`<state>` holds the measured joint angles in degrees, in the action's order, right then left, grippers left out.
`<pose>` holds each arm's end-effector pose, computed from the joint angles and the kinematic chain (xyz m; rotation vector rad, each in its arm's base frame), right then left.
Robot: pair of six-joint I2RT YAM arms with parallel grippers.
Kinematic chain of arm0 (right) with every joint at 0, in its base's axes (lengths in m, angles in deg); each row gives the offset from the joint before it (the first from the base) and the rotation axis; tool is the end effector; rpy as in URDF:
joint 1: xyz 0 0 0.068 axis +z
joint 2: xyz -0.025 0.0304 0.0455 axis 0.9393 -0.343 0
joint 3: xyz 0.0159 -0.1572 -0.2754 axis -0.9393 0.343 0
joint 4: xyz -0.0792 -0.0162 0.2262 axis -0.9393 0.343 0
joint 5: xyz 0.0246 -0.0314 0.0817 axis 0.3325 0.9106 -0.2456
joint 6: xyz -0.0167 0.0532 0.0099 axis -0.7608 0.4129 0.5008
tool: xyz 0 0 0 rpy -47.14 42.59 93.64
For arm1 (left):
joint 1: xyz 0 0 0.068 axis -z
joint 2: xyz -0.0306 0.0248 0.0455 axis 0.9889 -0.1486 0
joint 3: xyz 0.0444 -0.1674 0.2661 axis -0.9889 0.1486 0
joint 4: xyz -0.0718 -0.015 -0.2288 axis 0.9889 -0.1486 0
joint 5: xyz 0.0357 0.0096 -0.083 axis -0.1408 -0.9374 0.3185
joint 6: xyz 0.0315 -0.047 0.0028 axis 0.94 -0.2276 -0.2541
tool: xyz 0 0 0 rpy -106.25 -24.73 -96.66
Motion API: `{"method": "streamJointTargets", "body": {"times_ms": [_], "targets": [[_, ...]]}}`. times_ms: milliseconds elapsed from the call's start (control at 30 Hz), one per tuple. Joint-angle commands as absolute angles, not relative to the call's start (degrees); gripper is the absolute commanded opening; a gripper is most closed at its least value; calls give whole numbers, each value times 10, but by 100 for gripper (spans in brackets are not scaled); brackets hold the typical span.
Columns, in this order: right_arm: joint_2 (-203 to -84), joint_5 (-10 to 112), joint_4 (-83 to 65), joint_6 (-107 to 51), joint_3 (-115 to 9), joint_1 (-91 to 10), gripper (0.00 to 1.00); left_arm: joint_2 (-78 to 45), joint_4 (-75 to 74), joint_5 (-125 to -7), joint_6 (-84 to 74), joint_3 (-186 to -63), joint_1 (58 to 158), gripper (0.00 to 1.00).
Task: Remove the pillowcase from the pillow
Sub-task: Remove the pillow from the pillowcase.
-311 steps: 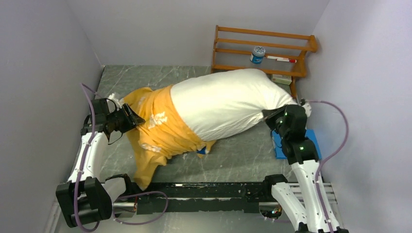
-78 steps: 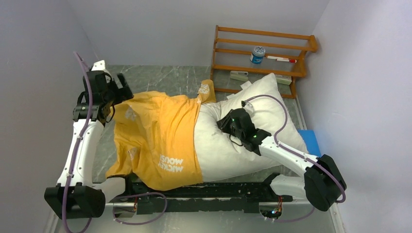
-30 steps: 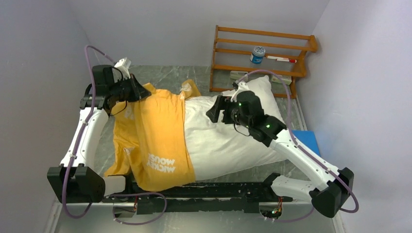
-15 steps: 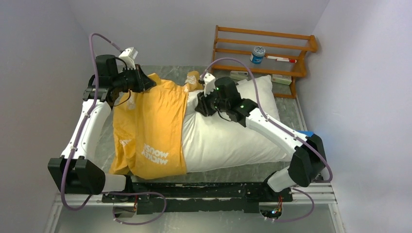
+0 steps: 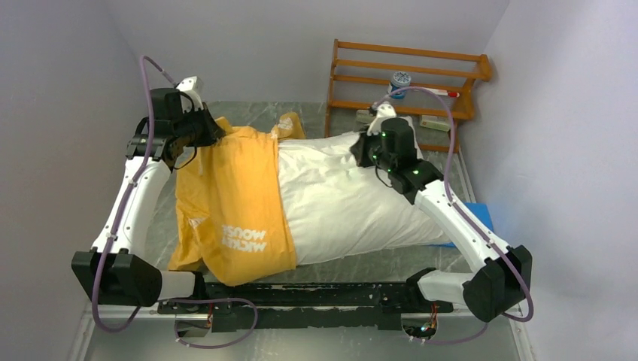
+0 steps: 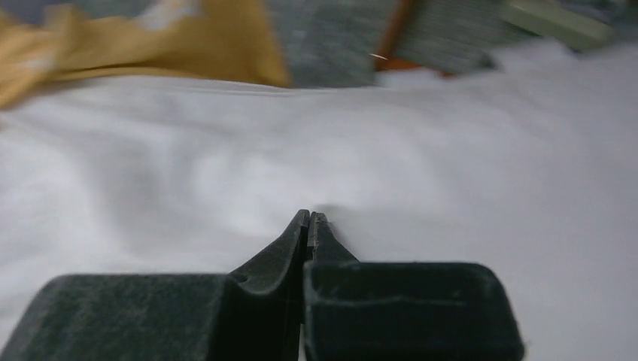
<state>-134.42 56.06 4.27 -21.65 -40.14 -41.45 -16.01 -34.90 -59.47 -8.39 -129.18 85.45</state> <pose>0.2243 0.1240 0.3893 -0.2977 1.9829 0.5217 0.2565 -0.0281 0.4230 -0.0401 2.1145 -0.4710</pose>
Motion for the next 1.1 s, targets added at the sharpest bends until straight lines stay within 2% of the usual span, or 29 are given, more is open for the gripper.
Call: {"method": "streamJointTargets", "body": {"times_ms": [0,100,233,267,333,367,433,467,500,533,733,767,833,933,967,1067], "targets": [[-1338,643,106,-204,-371,-454,0,-130,-327,-721,-68,-1332,815,5],[-1337,634,105,-206,-364,-454,0,-133,-322,-698,-68,-1331,806,11],[-1337,497,90,-231,-385,-453,2,-132,-291,-585,-57,-1315,801,11],[-1335,462,83,-234,-395,-454,14,-131,-281,-560,-57,-1309,801,10],[-1334,399,63,-235,-416,-453,50,-127,-269,-521,-58,-1299,802,10],[-1339,366,56,-240,-429,-452,61,-124,-266,-516,-59,-1294,801,10],[-1365,312,55,-256,-466,-443,78,-114,-255,-503,-62,-1284,802,10],[-1387,288,75,-278,-492,-432,83,-110,-250,-498,-65,-1279,802,10],[-1410,282,87,-290,-521,-417,88,-107,-244,-494,-68,-1275,801,10],[-1436,290,110,-310,-545,-397,98,-105,-240,-490,-71,-1272,802,10],[-1587,315,189,-387,-643,-306,100,-102,-233,-477,-83,-1270,801,12],[-1600,329,194,-391,-642,-301,91,-102,-240,-477,-79,-1272,802,13],[-1607,366,185,-384,-625,-300,54,-99,-259,-496,-68,-1275,801,18],[-1577,399,150,-374,-586,-301,7,-91,-273,-517,-53,-1269,801,40],[-1565,400,139,-368,-576,-302,0,-89,-276,-520,-50,-1267,802,44],[-1535,402,105,-351,-546,-302,0,-86,-285,-523,-46,-1263,802,52]]}}
